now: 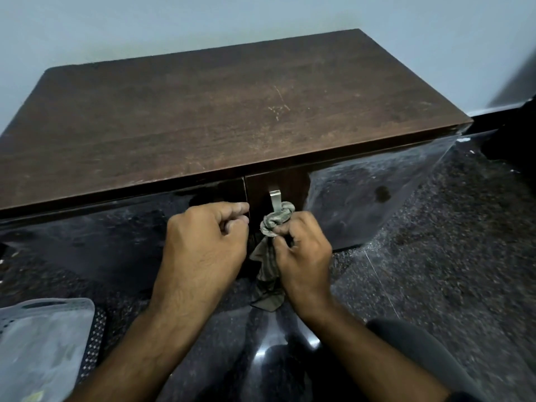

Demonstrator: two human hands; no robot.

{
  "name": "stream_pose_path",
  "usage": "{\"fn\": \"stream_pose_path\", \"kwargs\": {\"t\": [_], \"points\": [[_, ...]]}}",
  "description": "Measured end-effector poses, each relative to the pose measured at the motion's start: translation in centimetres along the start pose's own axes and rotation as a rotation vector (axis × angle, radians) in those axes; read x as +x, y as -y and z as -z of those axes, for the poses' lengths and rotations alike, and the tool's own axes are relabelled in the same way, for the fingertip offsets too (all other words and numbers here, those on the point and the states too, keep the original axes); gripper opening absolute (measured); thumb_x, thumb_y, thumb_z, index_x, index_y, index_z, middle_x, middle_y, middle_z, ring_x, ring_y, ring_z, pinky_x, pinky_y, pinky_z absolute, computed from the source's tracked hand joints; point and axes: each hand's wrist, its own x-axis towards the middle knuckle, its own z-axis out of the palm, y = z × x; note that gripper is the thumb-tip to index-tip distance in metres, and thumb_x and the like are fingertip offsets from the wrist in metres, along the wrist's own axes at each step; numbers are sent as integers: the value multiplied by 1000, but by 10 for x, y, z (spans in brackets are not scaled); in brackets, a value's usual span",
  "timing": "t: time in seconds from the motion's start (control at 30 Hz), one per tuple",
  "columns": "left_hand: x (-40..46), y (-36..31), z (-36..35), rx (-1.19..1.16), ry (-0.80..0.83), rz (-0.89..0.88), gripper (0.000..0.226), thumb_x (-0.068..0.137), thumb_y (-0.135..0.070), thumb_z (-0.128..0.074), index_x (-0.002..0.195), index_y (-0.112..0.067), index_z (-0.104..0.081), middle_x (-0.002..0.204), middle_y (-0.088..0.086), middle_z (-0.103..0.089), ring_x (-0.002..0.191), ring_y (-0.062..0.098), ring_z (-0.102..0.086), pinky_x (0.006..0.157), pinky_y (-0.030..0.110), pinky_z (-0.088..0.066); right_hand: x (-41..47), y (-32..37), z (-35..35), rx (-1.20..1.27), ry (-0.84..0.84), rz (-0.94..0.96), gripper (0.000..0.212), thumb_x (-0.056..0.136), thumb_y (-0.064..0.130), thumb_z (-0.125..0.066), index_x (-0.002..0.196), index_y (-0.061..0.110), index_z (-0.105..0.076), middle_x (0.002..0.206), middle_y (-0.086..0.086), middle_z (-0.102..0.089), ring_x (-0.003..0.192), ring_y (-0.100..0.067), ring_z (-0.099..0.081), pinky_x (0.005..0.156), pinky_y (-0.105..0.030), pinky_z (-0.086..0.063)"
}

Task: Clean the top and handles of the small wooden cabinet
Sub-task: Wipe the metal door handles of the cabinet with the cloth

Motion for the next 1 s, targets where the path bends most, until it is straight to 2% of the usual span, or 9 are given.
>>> {"fn": "stream_pose_path", "kwargs": {"t": [0.1, 0.17, 0.33, 0.4, 0.5, 0.63, 0.77, 0.87, 1.0], "points": [[1, -1, 11, 0, -50, 12, 26, 83, -17, -60, 89, -36, -77, 74, -26, -72, 64, -8, -66, 48, 1, -42, 2, 3, -3, -16, 66, -114, 25, 74, -17, -67, 72, 7, -63, 84, -3, -59, 72, -3, -53, 67, 1, -37], [2, 0, 21, 7, -92, 34, 27, 81, -17, -59, 83, -38, -77, 71, -33, -69, 62, -7, -66, 45, 3, -42, 0, 9, -3, -33, 72, -126, 23, 76, -15, -69, 76, 8, -66, 87, -2, -60, 75, 5, -53, 68, 3, -37], [7, 13, 43, 2, -201, 140, 21, 79, -22, -62, 78, -38, -76, 65, -30, -68, 59, -2, -66, 42, 8, -44, 9, 32, 4, 17, -83, 151, 18, 78, -19, -69, 88, -4, -71, 92, -12, -63, 85, -3, -56, 82, -2, -41], [10, 18, 47, -10, -216, 187, 21, 76, -27, -60, 79, -38, -77, 69, -27, -70, 63, -7, -66, 55, 15, -54, 13, 43, 1, 35, -101, 224, 22, 79, -19, -69, 95, -5, -72, 96, -13, -63, 91, -10, -58, 88, -8, -44], [8, 18, 49, -23, -187, 223, 32, 68, -36, -52, 86, -35, -78, 76, -20, -74, 76, -6, -68, 77, 23, -58, 12, 52, -12, 72, 58, 310, 26, 80, -16, -67, 103, -5, -70, 101, -15, -64, 97, -16, -60, 93, -15, -46], [5, 23, 49, 27, -130, 225, 27, 74, -38, -57, 92, -37, -77, 78, -22, -74, 76, -11, -66, 68, 13, -50, 3, 45, -30, 42, 246, 324, 20, 85, -13, -64, 104, -6, -67, 100, -17, -62, 95, -27, -62, 89, -30, -51], [8, 26, 48, 66, -93, 264, 18, 81, -28, -64, 90, -37, -76, 72, -23, -70, 73, -17, -62, 52, -1, -38, -16, 33, -35, -91, 310, 306, 10, 87, -12, -64, 95, -9, -69, 91, -19, -61, 82, -30, -62, 72, -43, -56], [8, 24, 42, 98, -73, 230, 20, 82, -25, -65, 96, -34, -77, 67, -28, -62, 68, -32, -49, 53, -9, -31, -12, 38, -34, -18, 221, 315, 14, 90, -9, -61, 100, -10, -70, 94, -20, -63, 86, -29, -63, 78, -38, -56], [6, 23, 36, 117, -44, 170, 25, 82, -21, -62, 98, -34, -76, 63, -26, -62, 66, -31, -50, 49, -7, -31, 8, 44, -36, 72, 52, 278, 18, 87, -12, -61, 101, -6, -69, 99, -16, -63, 95, -24, -61, 90, -26, -50]]}}
